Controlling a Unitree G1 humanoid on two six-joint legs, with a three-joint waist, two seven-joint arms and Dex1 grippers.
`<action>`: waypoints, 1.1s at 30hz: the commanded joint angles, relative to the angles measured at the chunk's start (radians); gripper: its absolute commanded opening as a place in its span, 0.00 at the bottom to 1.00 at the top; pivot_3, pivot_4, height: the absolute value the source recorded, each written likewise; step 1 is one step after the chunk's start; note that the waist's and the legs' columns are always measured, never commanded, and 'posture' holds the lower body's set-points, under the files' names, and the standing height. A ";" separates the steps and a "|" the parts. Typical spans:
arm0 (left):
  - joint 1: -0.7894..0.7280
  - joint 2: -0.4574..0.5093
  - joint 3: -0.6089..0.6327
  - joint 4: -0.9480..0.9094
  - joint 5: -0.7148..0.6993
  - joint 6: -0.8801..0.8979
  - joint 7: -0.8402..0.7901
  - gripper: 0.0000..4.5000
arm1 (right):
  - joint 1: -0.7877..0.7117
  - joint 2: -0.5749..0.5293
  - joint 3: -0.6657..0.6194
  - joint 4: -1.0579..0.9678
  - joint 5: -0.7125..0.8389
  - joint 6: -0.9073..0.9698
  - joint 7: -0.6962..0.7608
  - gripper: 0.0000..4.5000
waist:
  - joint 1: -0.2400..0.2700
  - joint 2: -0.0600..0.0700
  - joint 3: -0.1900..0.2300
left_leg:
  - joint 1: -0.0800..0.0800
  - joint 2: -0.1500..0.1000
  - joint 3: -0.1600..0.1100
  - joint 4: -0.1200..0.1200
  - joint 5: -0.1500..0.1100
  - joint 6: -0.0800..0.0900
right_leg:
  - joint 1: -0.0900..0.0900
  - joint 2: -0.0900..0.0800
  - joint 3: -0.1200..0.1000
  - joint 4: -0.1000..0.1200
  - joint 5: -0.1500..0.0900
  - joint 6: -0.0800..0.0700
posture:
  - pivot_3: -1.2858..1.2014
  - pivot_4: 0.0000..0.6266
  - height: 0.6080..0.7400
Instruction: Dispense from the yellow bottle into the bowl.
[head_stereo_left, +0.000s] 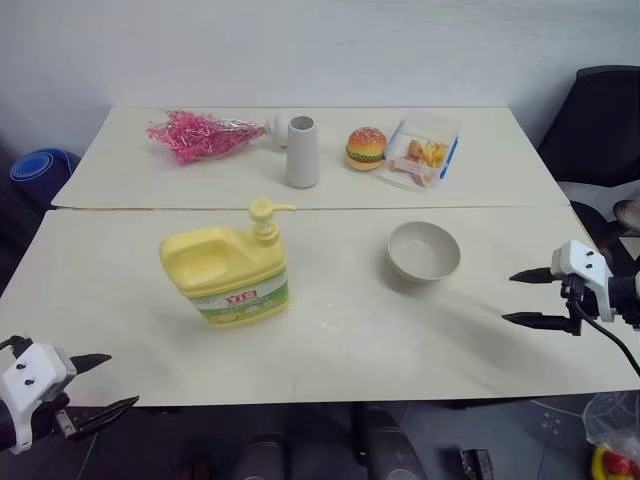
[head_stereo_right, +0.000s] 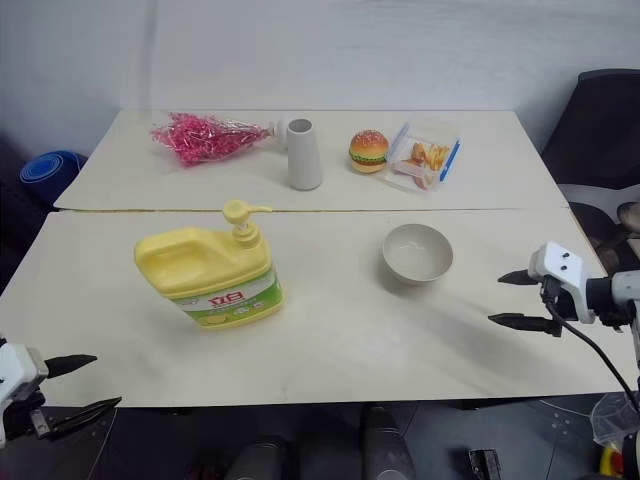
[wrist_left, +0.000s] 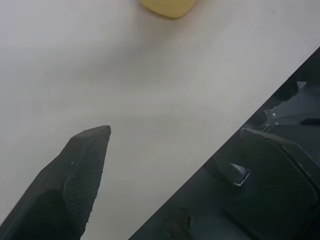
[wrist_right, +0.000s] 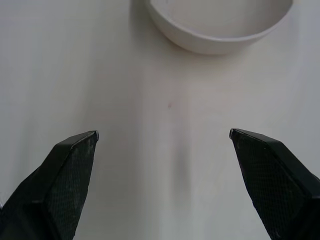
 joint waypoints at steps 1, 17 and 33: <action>0.000 0.059 0.117 -0.133 -0.158 0.142 -0.081 1.00 | -0.044 -0.025 -0.036 -0.061 0.041 0.032 0.017 0.97 | 0.000 0.000 0.000 | 0.000 0.000 0.000 0.001 0.000 0.000 | 0.000 0.000 0.000 0.000 0.000 0.000 | 0.52 0.24 1.00; -0.490 0.485 0.046 -0.284 -0.550 0.467 -0.167 1.00 | -0.253 0.189 0.227 -0.240 -0.055 0.023 0.033 0.97 | -0.004 0.007 0.005 | 0.002 0.000 -0.001 0.001 0.002 -0.004 | -0.001 0.003 0.000 0.004 0.005 0.010 | 0.52 0.24 1.00; -0.811 0.489 -0.271 -0.259 -0.513 0.444 -0.180 1.00 | -0.354 0.312 0.311 0.058 -0.211 -0.154 -0.049 0.54 | -0.025 0.009 0.006 | -0.014 -0.001 0.004 0.002 0.004 -0.010 | -0.019 0.002 -0.003 0.002 0.010 0.018 | 0.52 0.24 1.00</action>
